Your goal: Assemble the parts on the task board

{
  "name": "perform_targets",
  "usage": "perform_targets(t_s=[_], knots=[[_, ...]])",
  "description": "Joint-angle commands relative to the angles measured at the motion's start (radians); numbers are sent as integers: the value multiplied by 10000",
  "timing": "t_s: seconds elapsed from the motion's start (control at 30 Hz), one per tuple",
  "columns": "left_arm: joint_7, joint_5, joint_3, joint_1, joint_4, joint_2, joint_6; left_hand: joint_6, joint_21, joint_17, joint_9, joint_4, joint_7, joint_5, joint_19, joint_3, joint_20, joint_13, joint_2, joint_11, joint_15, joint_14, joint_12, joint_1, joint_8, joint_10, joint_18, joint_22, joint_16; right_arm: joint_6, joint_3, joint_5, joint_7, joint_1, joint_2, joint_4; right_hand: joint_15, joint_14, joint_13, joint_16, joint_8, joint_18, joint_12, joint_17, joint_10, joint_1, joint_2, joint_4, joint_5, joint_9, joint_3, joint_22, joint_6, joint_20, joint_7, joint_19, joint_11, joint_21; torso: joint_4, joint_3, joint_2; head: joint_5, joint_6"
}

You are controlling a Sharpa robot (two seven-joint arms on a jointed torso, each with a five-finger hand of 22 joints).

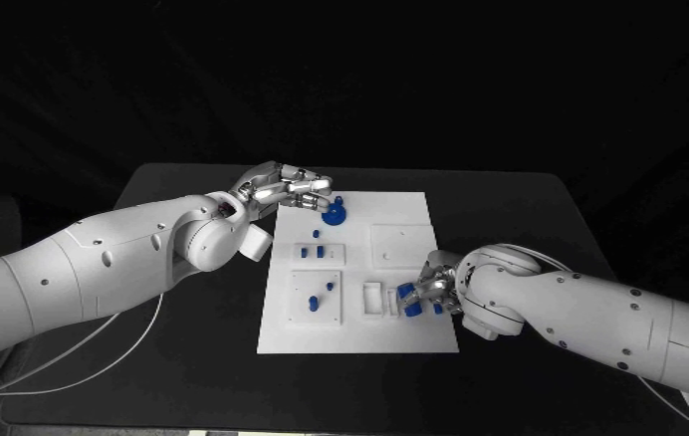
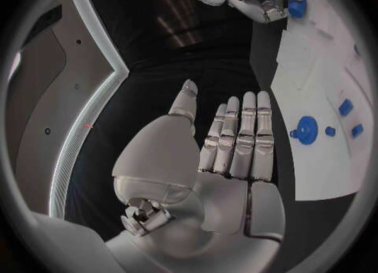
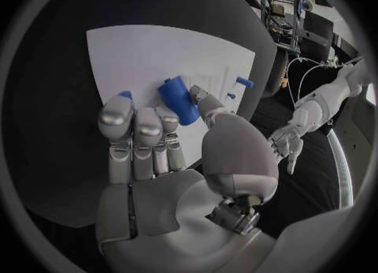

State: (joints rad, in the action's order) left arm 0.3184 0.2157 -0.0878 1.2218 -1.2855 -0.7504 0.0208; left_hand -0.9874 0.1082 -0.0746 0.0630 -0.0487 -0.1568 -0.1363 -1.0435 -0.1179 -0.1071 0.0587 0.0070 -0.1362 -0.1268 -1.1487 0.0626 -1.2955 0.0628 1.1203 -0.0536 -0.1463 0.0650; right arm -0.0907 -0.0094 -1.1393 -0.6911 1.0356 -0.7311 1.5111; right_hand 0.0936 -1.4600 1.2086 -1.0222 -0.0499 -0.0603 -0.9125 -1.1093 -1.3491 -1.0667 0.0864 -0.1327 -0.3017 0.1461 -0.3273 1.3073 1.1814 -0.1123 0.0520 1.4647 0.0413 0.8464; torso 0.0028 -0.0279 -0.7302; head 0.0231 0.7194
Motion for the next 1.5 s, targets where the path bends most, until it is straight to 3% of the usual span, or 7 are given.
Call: perform_targets(t_s=[0.03,0.2,0.57,1.07,1.17,1.5], knots=[[7,-40,4,4,-9,26,-159,82,54,-12,9,67,-6,15,11,9,-51,10,4,-15,3,-30,-23,77,18,-79,-156,8,-34,-373,56,847,19,54,-50,217,33,-17,-11,37,-136,99,35,13,-51,51,-182,162,463,8,16,1084,155,-57,-53,221,10,62,-6,-4,-3,-29,5],[-15,-34,4,4,3,40,-167,83,56,-13,8,69,-6,12,11,8,-51,10,6,-15,2,-30,-23,78,18,-80,-156,11,-34,-370,101,1182,44,91,-15,351,36,-15,-38,35,-136,105,61,30,-48,41,-176,408,799,-7,124,1081,212,-59,-72,213,12,53,13,4,-7,-9,-2],[-76,-10,2,4,11,46,-194,91,78,-13,8,92,-12,-3,21,-1,-54,10,23,-21,-1,-23,-22,94,17,-101,-155,51,-34,-75,120,1358,27,113,434,138,42,-7,-99,60,-134,114,128,56,-25,-52,-149,646,904,-24,284,1073,279,-67,-89,193,17,6,13,-7,-11,2,18],[-188,6,1,5,0,67,-326,110,123,-16,9,190,-20,30,46,-26,-61,10,42,-39,-11,-1,-24,178,17,-158,-154,136,-37,290,45,1307,-12,116,1210,-646,36,2,-125,74,-134,112,160,57,2,88,-212,919,1025,-17,473,1063,314,-61,-100,183,12,-41,30,-13,-14,46,42],[-222,7,0,5,-5,68,-379,141,133,-19,10,314,-27,200,62,-11,-71,11,-6,-51,-21,21,-22,290,21,-196,-157,166,-34,413,17,1261,-34,116,1287,-733,52,21,-174,112,-135,105,242,73,41,156,-248,1004,1110,-21,522,1052,289,-74,-90,170,8,-83,27,-13,-12,78,66],[-277,15,0,5,-9,74,-443,186,156,-24,8,422,-38,222,74,49,-78,11,-35,-63,-25,30,-22,359,15,-234,-160,208,-35,574,-26,1100,-69,116,1399,-876,53,19,-233,187,-137,106,298,78,58,213,-142,1275,1256,-13,554,1046,288,-78,-88,178,4,-149,15,-3,-12,108,94]])
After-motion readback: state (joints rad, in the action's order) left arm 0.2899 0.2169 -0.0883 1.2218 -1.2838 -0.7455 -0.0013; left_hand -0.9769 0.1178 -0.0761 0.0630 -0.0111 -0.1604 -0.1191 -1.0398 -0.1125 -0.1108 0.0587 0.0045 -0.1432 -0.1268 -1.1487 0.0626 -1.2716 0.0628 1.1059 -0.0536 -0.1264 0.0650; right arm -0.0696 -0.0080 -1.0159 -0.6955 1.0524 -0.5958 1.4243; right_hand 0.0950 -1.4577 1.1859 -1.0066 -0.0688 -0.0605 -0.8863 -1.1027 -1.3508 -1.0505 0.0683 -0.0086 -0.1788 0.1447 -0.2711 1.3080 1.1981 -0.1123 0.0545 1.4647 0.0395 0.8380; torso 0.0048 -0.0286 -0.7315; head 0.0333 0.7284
